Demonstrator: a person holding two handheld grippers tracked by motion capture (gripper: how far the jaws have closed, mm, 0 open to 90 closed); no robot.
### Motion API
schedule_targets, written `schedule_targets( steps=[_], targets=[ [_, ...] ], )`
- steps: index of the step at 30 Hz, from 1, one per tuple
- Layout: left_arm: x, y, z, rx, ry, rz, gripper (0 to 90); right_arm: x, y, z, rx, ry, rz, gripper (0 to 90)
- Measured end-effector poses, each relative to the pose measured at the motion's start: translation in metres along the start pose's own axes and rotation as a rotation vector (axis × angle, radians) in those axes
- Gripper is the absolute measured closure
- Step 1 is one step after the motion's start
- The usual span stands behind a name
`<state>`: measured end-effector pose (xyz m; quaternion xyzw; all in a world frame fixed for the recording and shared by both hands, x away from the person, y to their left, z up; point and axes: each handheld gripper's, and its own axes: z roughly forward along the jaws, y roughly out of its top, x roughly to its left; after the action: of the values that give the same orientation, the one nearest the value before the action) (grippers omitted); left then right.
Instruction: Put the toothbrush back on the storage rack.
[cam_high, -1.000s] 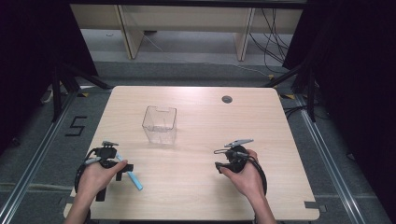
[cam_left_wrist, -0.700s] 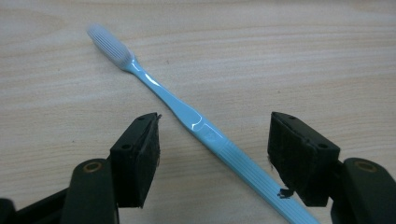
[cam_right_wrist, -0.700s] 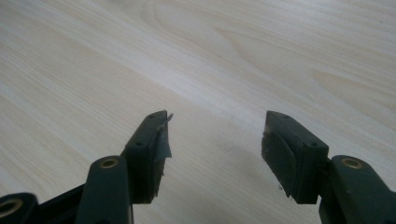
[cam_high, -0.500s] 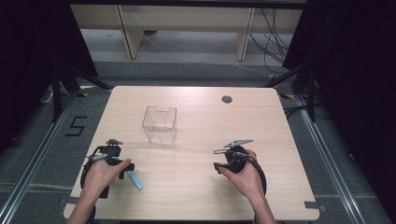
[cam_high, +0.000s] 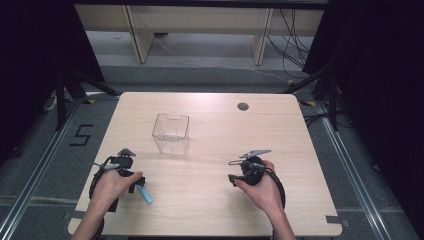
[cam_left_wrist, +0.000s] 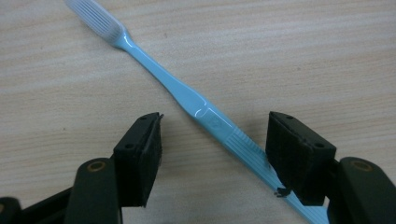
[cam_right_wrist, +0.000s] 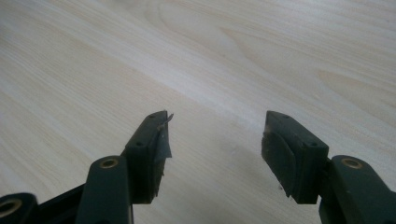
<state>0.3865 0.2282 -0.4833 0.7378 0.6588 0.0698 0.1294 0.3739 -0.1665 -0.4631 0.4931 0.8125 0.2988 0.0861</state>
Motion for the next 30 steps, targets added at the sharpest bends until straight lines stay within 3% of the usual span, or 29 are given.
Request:
schedule_targets(
  steps=[15, 17, 19, 20, 22, 30],
  targets=[
    [-0.004, 0.010, 0.000, 0.089, 0.015, 0.018, 35.9, 0.000, -0.001, 0.002, 0.005, 0.002, -0.014, 41.8],
    [-0.004, 0.011, 0.001, 0.094, 0.019, 0.027, 35.9, 0.000, -0.001, 0.002, 0.006, 0.003, -0.014, 41.8],
    [-0.002, 0.012, 0.001, 0.119, 0.011, 0.060, 35.9, 0.000, -0.001, 0.002, 0.009, 0.004, -0.005, 41.7],
    [-0.005, 0.012, 0.002, 0.109, 0.018, 0.022, 35.9, 0.000, -0.001, 0.002, 0.008, 0.004, -0.012, 41.8],
    [-0.005, 0.012, 0.003, 0.110, 0.021, 0.013, 35.9, 0.000, -0.001, 0.002, 0.008, 0.004, -0.013, 41.8],
    [-0.004, 0.011, 0.003, 0.118, 0.042, 0.059, 41.7, 0.000, -0.001, 0.003, 0.008, 0.002, -0.009, 41.8]
  ],
)
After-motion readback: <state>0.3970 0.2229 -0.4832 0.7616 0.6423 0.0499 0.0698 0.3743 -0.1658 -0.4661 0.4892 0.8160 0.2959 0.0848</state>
